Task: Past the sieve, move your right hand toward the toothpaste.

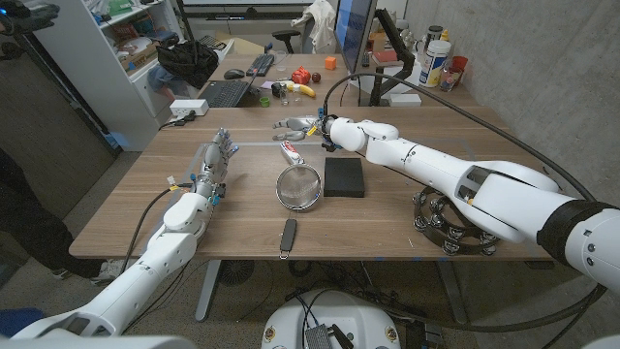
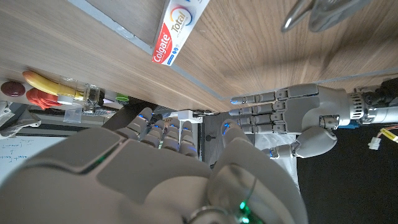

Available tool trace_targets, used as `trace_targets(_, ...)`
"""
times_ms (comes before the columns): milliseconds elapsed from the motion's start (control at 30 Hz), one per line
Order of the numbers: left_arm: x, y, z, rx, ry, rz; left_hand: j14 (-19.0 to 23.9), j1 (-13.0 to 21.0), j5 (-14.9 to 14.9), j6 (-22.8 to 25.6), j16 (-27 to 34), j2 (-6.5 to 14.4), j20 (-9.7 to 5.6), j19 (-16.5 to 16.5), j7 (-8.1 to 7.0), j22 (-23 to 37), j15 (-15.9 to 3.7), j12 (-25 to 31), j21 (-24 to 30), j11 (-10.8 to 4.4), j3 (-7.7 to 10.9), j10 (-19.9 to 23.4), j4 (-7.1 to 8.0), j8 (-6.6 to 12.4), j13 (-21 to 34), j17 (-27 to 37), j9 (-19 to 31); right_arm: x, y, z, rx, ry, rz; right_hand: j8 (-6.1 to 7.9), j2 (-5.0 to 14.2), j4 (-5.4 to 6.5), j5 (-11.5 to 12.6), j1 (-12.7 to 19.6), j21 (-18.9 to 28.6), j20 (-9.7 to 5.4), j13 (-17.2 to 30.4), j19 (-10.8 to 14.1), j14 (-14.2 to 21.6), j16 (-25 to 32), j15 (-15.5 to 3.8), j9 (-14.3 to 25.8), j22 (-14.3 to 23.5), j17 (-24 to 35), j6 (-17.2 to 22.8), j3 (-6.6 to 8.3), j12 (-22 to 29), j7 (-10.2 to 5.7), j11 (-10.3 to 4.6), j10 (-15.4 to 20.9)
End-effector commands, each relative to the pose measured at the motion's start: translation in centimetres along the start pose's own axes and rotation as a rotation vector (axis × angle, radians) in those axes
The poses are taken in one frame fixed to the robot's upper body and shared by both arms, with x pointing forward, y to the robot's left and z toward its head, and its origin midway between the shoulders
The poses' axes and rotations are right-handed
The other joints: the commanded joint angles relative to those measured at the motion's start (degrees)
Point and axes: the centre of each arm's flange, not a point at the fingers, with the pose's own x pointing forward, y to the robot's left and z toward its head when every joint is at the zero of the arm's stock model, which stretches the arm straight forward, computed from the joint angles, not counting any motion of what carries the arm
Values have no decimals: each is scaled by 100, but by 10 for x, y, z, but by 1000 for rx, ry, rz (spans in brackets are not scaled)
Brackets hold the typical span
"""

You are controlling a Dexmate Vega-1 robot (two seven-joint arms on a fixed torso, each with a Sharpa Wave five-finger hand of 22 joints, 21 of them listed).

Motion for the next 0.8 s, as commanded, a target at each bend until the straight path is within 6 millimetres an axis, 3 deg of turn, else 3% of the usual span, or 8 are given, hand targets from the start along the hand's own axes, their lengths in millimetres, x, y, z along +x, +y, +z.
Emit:
trace_targets(33,-1,-2,4,0,-7,-11,-705,-5,39,-376,57,538,-402,-824,-43,27,-221,41,-15,-24,-18,-489,4,53,33,15,28,1,2,2,-31,7,14,-2,-1,-43,31,55,-32,-413,12,9,-31,29,-20,34,14,11,-9,18,-4,-31,-13,-42)
trace_targets(800,-5,0,2,-2,2,-1,-600,-5,39,-340,90,529,-418,-756,-54,28,-212,47,1,-3,-26,-428,3,51,35,24,30,7,11,4,-69,11,44,6,-6,-62,29,70,-47,-407,11,36,-19,30,-21,34,13,11,-14,18,4,-38,-16,-58)
